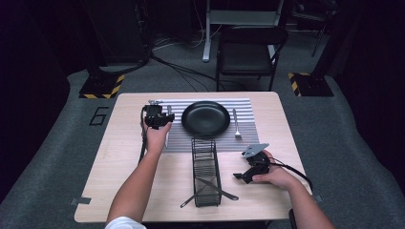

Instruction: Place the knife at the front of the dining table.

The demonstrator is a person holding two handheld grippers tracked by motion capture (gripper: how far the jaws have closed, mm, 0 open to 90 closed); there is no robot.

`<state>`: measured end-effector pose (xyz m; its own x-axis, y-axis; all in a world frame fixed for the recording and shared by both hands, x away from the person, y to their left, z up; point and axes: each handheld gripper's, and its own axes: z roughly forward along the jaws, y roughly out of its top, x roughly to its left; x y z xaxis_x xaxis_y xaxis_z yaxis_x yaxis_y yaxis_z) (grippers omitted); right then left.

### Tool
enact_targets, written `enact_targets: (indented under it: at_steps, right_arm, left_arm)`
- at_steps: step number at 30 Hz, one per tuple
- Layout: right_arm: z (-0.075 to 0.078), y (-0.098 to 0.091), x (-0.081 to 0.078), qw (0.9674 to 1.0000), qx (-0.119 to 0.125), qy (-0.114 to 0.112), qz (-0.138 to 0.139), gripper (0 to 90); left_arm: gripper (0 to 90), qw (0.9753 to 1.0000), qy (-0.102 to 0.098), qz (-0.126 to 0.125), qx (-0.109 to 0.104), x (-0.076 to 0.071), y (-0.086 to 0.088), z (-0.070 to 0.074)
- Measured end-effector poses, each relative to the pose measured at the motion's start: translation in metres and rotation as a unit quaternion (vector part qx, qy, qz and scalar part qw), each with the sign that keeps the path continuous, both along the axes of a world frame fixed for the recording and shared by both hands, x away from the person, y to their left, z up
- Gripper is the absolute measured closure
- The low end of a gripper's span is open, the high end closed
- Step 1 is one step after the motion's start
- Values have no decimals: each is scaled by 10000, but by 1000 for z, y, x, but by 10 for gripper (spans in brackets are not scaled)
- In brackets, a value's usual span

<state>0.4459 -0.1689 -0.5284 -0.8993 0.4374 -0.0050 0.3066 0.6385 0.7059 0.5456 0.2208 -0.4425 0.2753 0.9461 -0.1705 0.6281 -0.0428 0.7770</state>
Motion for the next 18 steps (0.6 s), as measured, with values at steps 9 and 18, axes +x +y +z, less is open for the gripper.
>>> enact_targets:
  at_steps: [9,18]
  right_arm:
    - [0,0,0,10000,0,11,-8,0]
    - [0,0,0,10000,-2,-3,2,0]
  left_arm:
    - [557,9993,-265,-279,44,-25,2,20]
    - [518,9984,-370,-423,39,-45,9,32]
